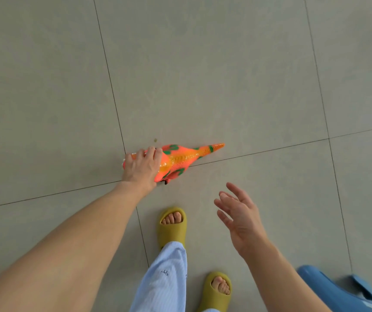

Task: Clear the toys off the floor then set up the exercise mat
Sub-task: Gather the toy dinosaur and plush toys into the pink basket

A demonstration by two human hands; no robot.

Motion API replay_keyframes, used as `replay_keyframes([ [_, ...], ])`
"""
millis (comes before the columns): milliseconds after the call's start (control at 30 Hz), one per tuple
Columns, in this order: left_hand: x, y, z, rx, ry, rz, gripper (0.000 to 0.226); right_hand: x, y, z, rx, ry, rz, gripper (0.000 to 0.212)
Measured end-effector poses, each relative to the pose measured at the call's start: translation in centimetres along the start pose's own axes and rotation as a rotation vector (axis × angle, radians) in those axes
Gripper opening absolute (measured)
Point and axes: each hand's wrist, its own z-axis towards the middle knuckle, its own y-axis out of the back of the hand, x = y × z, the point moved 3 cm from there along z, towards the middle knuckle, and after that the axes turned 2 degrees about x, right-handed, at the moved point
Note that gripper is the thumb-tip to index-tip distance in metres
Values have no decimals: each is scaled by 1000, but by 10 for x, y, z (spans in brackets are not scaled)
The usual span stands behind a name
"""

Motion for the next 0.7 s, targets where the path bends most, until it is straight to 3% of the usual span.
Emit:
replay_keyframes([
  [133,-4,19,-16,-56,1,-194,89,9,8,-6,-20,16,-27,36],
  [267,7,50,-45,-141,-62,-350,84,28,27,-20,-58,91,-223,44],
  [333,13,66,-57,-184,-135,-377,78,40,37,-23,-78,189,-462,48],
  [500,-4,128,-72,-275,-388,-288,76,83,74,-25,-280,487,-1349,64],
  [700,-48,203,-76,-296,-601,-309,80,126,127,-6,-361,434,-1801,74],
])
